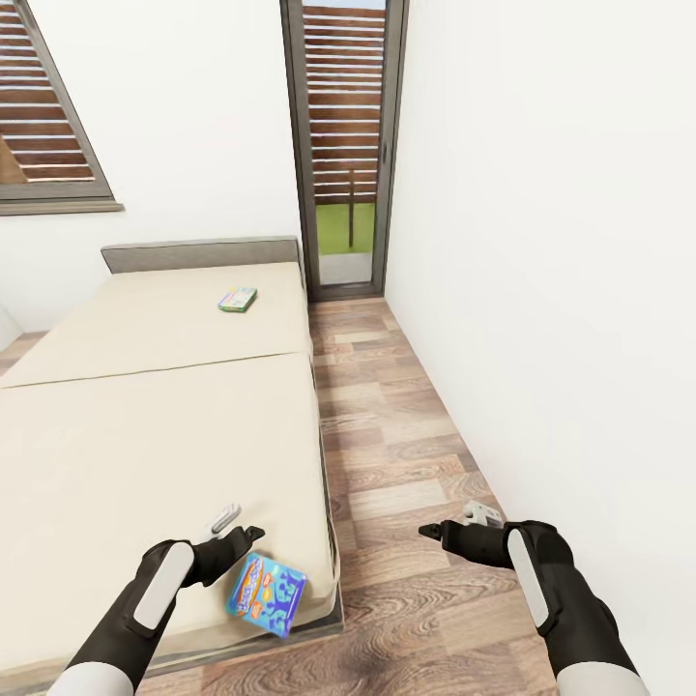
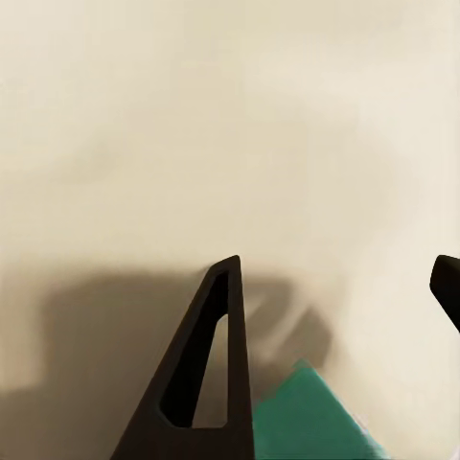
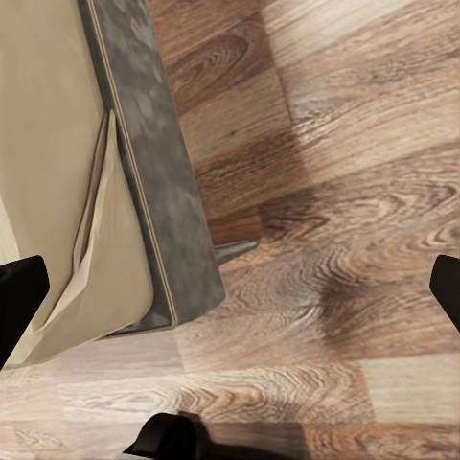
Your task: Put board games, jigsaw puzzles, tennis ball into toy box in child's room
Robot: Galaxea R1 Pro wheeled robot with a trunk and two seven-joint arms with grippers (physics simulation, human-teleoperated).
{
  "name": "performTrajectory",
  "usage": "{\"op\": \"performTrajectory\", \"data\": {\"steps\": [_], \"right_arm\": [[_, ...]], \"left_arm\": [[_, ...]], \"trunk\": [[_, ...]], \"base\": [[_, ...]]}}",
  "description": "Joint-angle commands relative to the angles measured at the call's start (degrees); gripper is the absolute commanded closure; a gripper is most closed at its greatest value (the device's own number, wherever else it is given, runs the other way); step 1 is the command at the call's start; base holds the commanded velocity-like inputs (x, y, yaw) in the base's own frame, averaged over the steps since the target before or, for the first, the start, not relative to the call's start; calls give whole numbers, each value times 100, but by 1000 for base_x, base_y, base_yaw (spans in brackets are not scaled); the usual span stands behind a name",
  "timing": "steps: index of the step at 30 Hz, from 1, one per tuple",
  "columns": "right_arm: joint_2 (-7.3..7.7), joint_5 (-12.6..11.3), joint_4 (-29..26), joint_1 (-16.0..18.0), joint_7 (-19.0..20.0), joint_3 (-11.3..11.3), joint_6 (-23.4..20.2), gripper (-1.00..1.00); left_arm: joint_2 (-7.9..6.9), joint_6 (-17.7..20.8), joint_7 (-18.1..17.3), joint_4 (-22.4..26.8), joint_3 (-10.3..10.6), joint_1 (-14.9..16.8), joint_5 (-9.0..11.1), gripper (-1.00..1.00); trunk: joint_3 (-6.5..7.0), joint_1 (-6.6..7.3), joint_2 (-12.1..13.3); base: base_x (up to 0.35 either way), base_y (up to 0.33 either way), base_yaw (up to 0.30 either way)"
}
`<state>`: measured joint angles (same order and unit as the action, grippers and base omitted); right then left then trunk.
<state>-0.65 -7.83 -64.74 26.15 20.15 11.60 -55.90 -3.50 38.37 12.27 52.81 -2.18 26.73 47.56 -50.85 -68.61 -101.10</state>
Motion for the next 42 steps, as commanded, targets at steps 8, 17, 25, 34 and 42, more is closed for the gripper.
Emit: {"op": "performTrajectory", "data": {"steps": [8, 17, 25, 34, 42], "right_arm": [[-3, -14, -4, -1, 16, 18, -27, -100], [0, -18, -4, -16, 40, 9, -19, -100], [1, -17, -4, -26, 57, 3, -2, -100], [3, -16, -4, -39, 66, 1, 6, -100], [3, -15, -9, -47, 71, -2, 13, -100]], "left_arm": [[-1, 48, 65, -210, -2, -1, 5, -100], [-11, 48, 65, -190, -4, -19, 10, -100], [-16, 7, 65, -150, -14, -82, 16, -100], [-27, -92, 52, -112, -30, -119, 20, -100], [-34, -223, 7, 178, -332, -311, 25, -100]], "trunk": [[-5, 0, -2], [-5, 0, -2], [-5, 0, -2], [-5, 0, -2], [-5, 0, -2]], "base": [[0, 0, 0], [0, 0, 0], [0, 0, 0], [0, 0, 0], [0, 0, 0]]}}
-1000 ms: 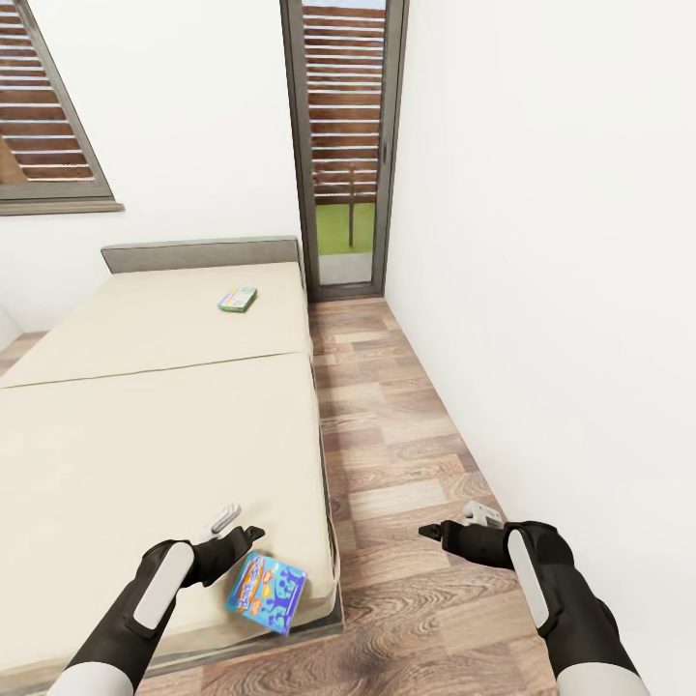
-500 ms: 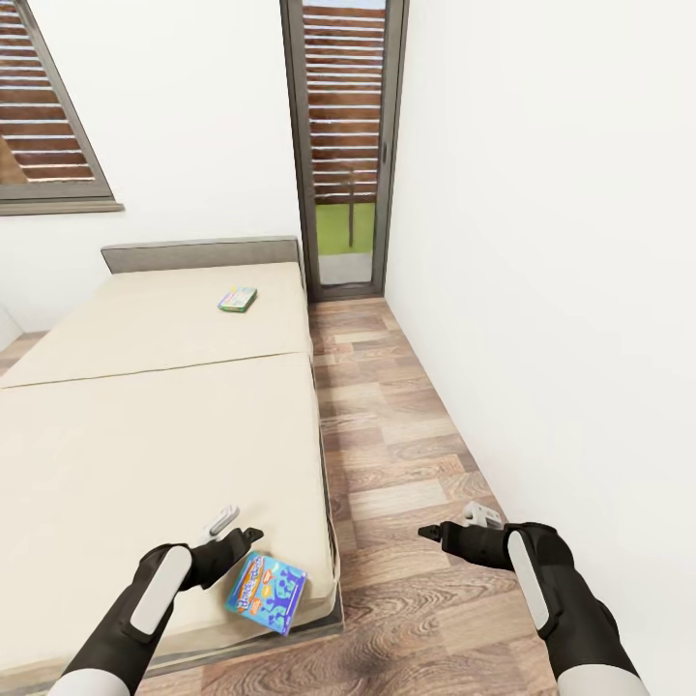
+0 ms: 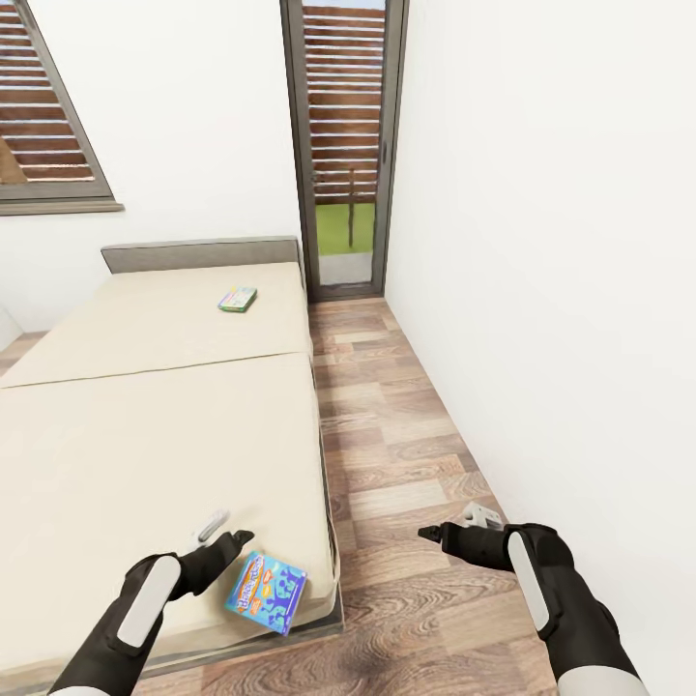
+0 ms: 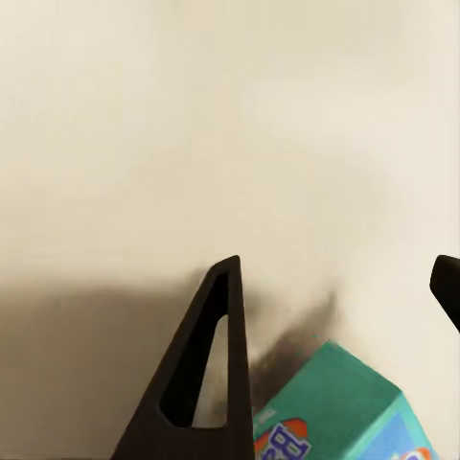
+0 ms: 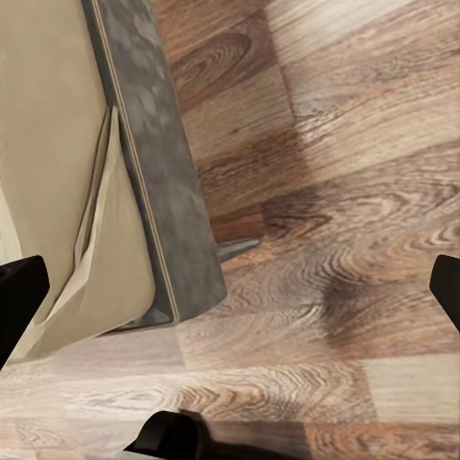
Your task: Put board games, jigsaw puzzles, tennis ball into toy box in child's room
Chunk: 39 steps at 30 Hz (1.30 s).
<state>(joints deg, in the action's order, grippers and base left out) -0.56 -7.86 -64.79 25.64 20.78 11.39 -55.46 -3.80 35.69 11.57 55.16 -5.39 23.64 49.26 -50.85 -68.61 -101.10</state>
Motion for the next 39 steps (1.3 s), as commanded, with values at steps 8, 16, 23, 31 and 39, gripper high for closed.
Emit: {"op": "performTrajectory", "data": {"steps": [8, 16, 23, 31, 39], "right_arm": [[-6, -10, -13, -6, 14, 12, -28, -100], [0, -2, -38, -26, 20, -118, -7, -100], [2, 1, -64, -36, 22, -259, 54, -100], [1, 5, -74, -40, 14, -314, 96, -100], [3, 3, -76, -41, 13, -330, 108, -100]], "left_arm": [[-2, -13, -252, 655, -576, -419, -145, -100], [1, -33, -706, 1327, -887, -798, -150, -100], [1, -41, -910, 1631, -1004, -959, -152, -100], [2, -51, -992, 1754, -1046, -1024, -153, -100], [5, -58, -1010, 1901, -1056, -1085, -152, -100]], "trunk": [[-5, 0, -2], [-5, 0, -2], [-5, 0, -2], [-5, 0, -2], [-5, 0, -2]], "base": [[0, 0, 0], [0, 0, 0], [0, 0, 0], [0, 0, 0], [0, 0, 0]]}}
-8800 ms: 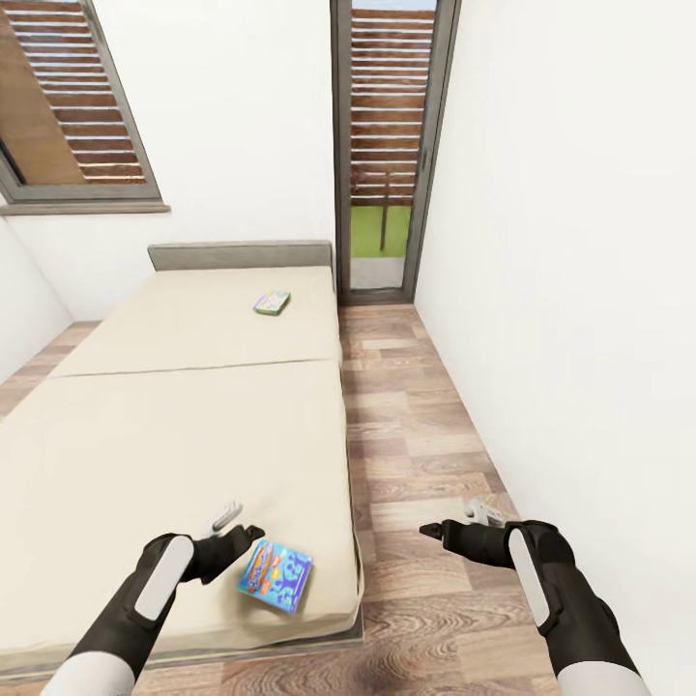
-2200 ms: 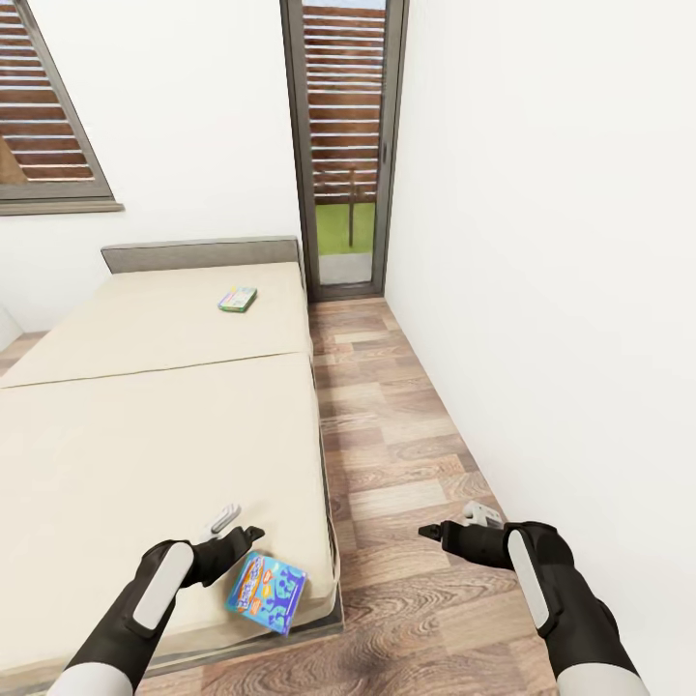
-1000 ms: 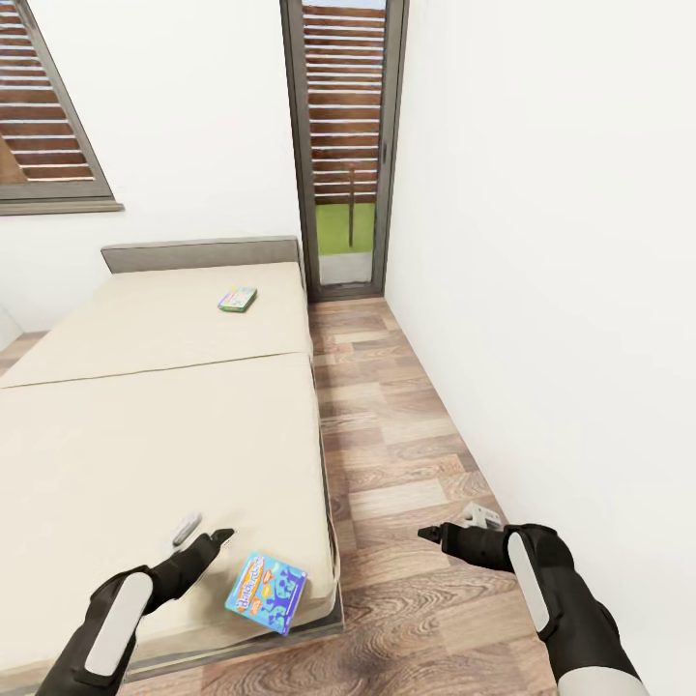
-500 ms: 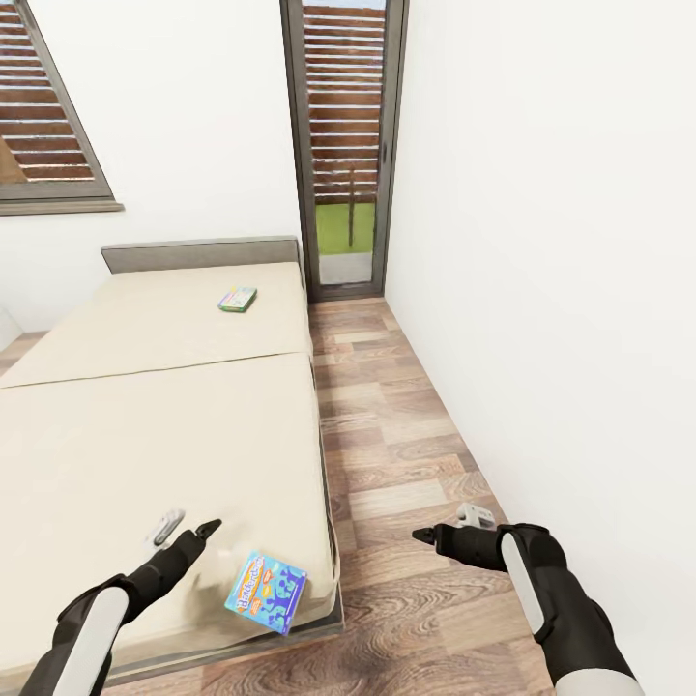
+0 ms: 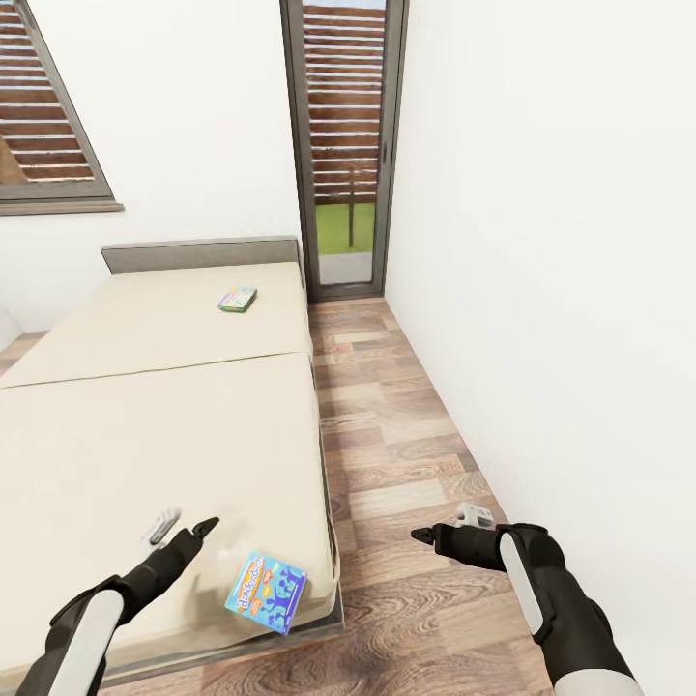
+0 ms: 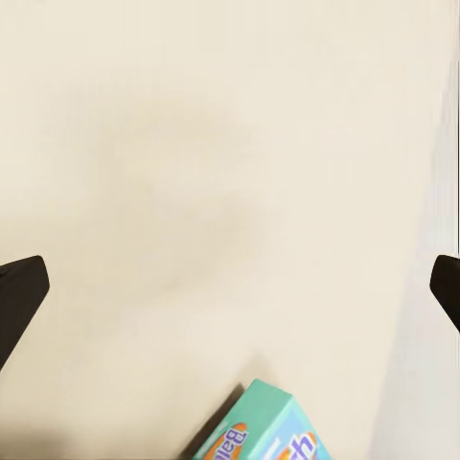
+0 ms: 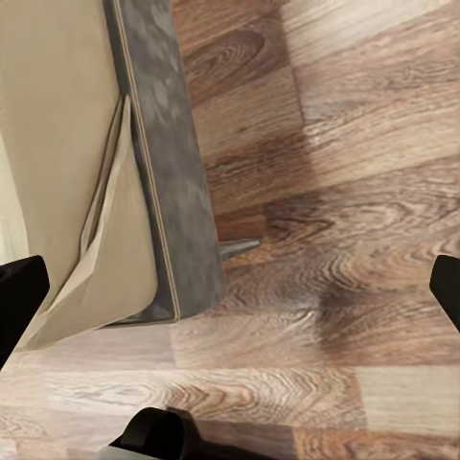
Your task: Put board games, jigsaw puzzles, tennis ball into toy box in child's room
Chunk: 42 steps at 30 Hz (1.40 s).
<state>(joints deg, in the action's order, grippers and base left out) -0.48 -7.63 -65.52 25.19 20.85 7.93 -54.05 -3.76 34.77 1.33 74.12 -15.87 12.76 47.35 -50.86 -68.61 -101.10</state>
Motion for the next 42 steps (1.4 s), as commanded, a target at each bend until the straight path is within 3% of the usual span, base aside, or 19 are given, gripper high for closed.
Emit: {"op": "performTrajectory", "data": {"steps": [1, 20, 42], "right_arm": [[-5, -20, -3, 3, 6, 17, -33, -100], [-18, -58, -8, 6, -14, 8, -64, -100], [-19, -64, -12, 8, -20, 18, -93, -100]], "left_arm": [[1, 33, 14, 6, -8, 2, 39, -100], [17, 30, -15, 385, -4, -233, 46, -100], [17, 34, -19, 424, 2, -258, 48, -100]], "trunk": [[-4, 0, -2], [-4, 0, -2], [-4, 0, -2]], "base": [[0, 0, 0], [0, 19, 0], [0, 241, -5]]}}
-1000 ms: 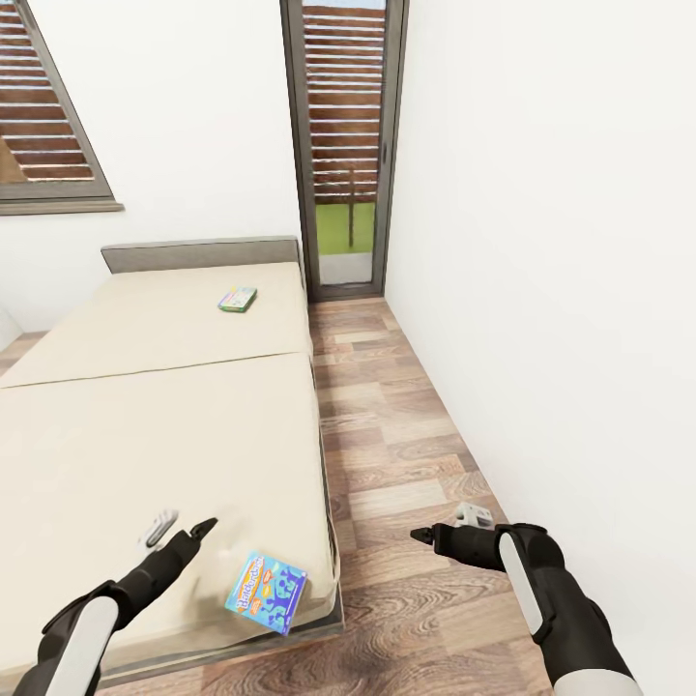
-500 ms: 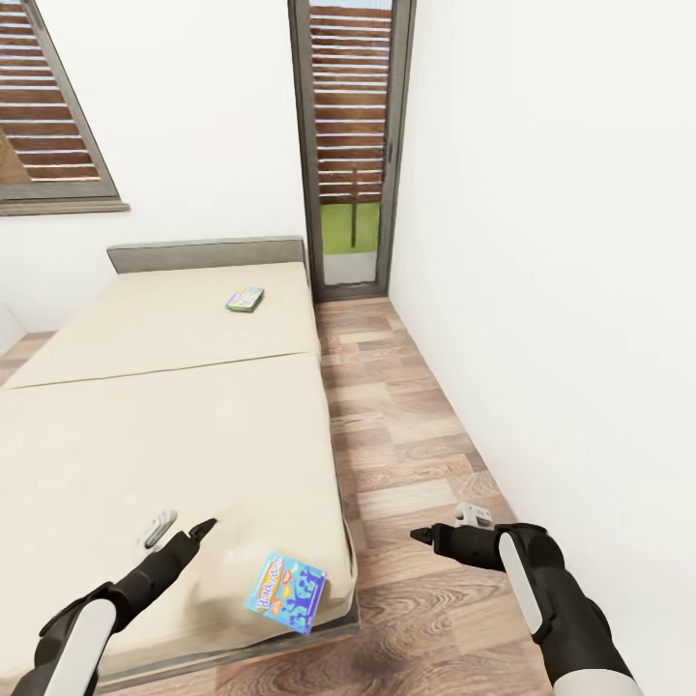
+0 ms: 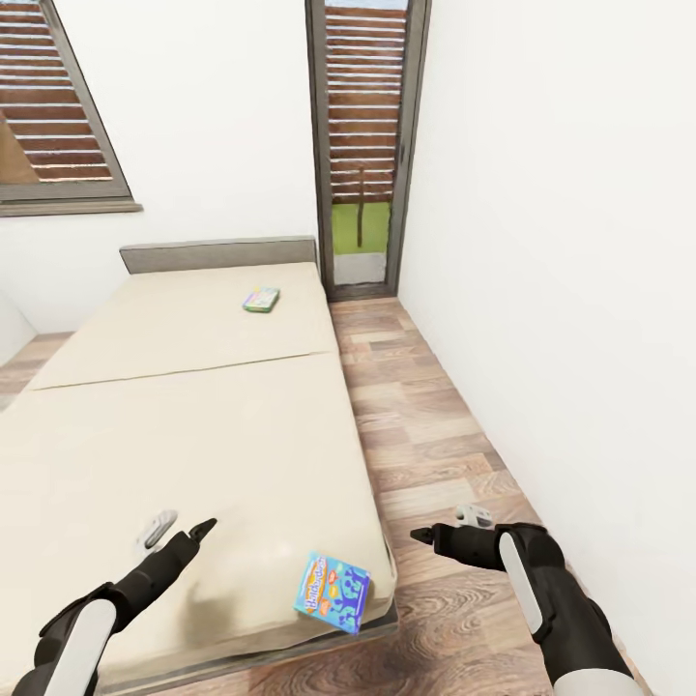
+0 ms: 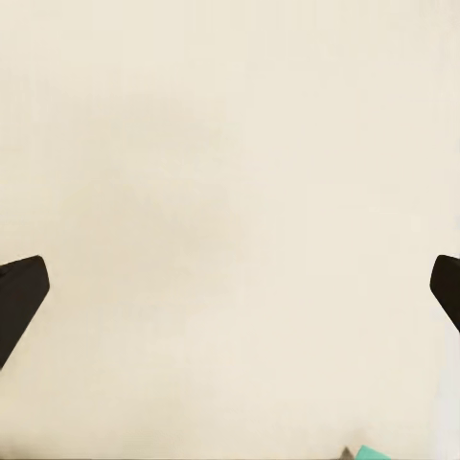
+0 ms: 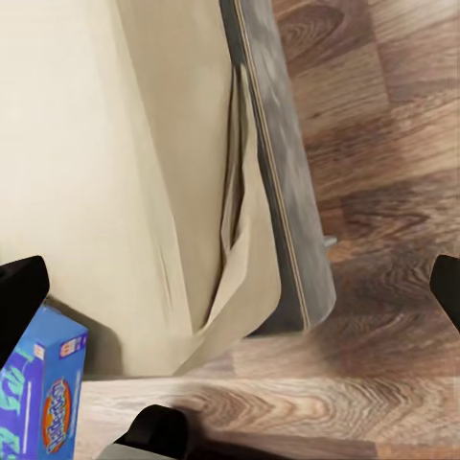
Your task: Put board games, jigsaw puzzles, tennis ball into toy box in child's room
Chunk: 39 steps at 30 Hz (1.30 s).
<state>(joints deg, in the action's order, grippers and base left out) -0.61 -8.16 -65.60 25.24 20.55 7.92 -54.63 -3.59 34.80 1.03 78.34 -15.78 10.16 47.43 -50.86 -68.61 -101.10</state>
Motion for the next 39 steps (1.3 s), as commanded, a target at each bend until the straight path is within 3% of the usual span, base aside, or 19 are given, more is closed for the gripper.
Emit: {"op": "performTrajectory", "data": {"steps": [1, 39], "right_arm": [[-6, -12, -5, 4, 11, 19, -35, -100], [-1, -22, -6, 8, 11, 55, -56, -100]], "left_arm": [[0, 31, 11, 2, -7, 3, 40, -100], [4, 36, 19, -4, -3, -4, 38, -100]], "trunk": [[-4, 1, -2], [-4, 1, -2]], "base": [[0, 230, -61], [0, 35, -246]]}}
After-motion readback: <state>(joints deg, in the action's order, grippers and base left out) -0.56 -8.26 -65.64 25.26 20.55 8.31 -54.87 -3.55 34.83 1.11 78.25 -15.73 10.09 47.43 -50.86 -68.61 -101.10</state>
